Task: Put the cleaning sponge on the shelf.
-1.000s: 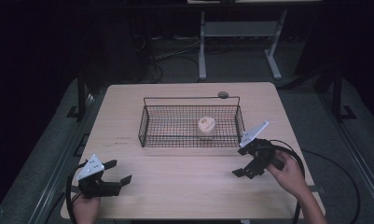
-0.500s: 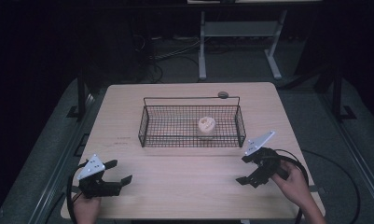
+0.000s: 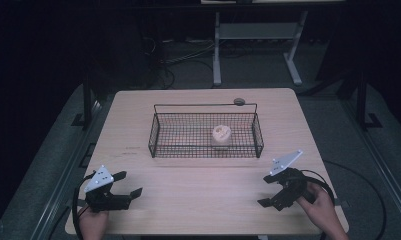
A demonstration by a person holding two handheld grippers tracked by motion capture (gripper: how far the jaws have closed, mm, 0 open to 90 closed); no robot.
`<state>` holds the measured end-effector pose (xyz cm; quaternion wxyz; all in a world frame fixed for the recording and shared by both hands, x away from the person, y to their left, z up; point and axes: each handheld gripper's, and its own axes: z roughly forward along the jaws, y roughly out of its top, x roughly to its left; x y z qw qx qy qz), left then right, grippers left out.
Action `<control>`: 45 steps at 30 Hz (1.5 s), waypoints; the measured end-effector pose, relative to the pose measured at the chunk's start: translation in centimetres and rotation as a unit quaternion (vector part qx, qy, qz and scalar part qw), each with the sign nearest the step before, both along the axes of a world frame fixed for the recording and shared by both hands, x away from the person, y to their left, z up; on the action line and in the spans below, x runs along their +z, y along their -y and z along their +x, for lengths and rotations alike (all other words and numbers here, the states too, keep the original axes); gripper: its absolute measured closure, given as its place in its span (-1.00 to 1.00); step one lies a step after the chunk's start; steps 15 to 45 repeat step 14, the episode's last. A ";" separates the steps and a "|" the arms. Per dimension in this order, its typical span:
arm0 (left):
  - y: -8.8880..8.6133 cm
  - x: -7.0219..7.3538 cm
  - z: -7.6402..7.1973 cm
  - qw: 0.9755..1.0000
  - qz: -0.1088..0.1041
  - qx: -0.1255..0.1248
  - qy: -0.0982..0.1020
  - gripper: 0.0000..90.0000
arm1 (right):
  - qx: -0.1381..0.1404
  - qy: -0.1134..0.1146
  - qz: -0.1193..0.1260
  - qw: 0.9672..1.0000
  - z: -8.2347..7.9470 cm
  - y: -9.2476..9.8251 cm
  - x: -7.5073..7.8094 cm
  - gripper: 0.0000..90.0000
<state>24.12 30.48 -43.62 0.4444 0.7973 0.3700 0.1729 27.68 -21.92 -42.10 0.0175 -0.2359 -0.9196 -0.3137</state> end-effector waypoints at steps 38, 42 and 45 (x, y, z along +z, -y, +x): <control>0.1 0.0 0.1 1.000 0.006 -0.003 0.000 -0.70 | -0.036 0.057 0.036 0.997 -3.5 0.5 -0.2 -0.67; 0.1 0.0 0.1 1.000 0.006 -0.003 0.000 -0.70 | -0.036 0.057 0.036 0.997 -3.5 0.5 -0.2 -0.67; 0.1 0.0 0.1 1.000 0.006 -0.003 0.000 -0.70 | -0.036 0.057 0.036 0.997 -3.5 0.5 -0.2 -0.67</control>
